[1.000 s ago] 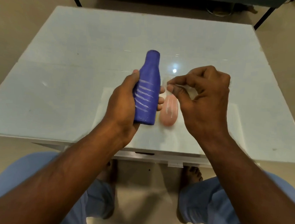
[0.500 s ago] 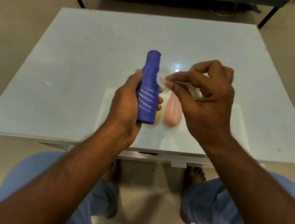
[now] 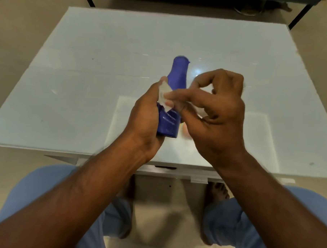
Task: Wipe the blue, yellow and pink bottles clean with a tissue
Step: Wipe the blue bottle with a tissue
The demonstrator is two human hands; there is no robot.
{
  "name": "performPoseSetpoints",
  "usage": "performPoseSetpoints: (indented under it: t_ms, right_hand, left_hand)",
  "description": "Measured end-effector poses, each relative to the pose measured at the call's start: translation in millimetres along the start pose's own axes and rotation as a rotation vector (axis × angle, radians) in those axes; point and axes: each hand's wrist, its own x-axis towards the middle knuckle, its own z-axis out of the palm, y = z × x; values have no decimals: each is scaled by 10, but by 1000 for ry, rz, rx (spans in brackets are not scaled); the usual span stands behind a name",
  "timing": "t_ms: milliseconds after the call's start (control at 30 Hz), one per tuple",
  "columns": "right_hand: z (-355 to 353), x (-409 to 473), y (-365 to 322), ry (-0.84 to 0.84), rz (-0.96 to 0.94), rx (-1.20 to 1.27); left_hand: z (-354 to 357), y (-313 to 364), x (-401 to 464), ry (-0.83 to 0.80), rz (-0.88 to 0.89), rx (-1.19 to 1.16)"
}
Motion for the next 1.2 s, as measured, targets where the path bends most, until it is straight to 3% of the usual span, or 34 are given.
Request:
performPoseSetpoints:
  t_ms: [200, 300, 400, 567, 633, 767, 900, 967, 1100, 1200]
  right_hand:
    - [-25, 5, 161, -42, 163, -76]
    - [-82, 25, 99, 9, 113, 1]
    - [-37, -23, 17, -69, 34, 42]
    - [-84, 52, 180, 9, 144, -52]
    - [-135, 59, 115, 17, 83, 5]
    - [-23, -69, -44, -126, -143, 40]
    - [-8, 29, 134, -3, 88, -30]
    - [-76, 56, 116, -2, 38, 9]
    - [-65, -70, -83, -209, -258, 128]
    - [-2, -51, 34, -128, -91, 40]
  left_hand:
    - [-12, 72, 13, 27, -28, -163]
    - [-11, 69, 14, 7, -24, -160]
    - [18, 52, 2, -21, -30, -175]
    - [-21, 113, 18, -4, -8, -235]
    - [-22, 110, -1, -10, -16, -227]
    - [-4, 86, -34, -23, -52, -213]
    - [-11, 94, -18, -19, -61, -238]
    - [-18, 94, -25, -27, -66, -226]
    - [-27, 124, -17, -21, -78, -259]
    - [-15, 127, -18, -37, -93, -238]
